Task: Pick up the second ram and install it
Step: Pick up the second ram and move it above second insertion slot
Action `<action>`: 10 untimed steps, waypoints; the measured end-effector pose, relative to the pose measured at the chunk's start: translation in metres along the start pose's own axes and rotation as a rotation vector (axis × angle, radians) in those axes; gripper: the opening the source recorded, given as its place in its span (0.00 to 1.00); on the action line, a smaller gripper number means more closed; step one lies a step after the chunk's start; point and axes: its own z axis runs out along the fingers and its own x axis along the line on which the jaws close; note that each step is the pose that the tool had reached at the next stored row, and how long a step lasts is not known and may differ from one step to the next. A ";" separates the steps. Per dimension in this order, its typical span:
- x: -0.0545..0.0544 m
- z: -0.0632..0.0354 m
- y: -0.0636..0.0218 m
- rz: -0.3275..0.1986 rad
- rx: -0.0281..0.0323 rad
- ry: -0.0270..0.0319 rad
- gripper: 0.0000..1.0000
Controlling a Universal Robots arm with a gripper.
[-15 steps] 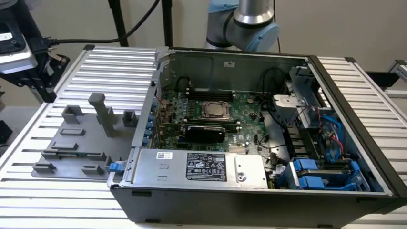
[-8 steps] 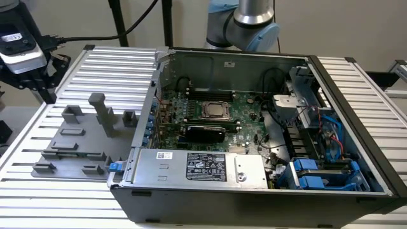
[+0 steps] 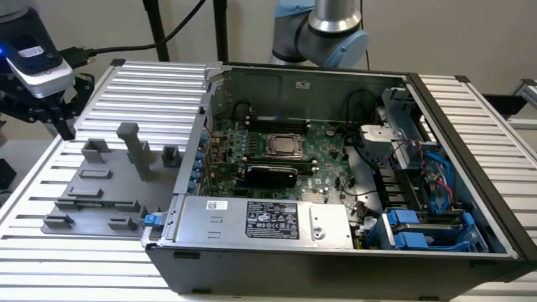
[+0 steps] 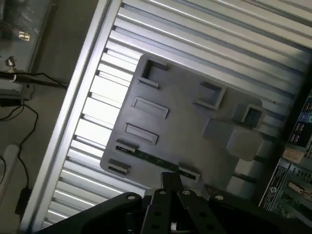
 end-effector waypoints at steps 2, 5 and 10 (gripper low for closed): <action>0.000 0.0014 0.0000 -0.038 0.0004 0.0002 0.00; 0.000 0.0036 0.0000 -0.091 0.0010 0.0001 0.00; 0.000 0.0072 0.0000 -0.183 0.0020 0.0005 0.00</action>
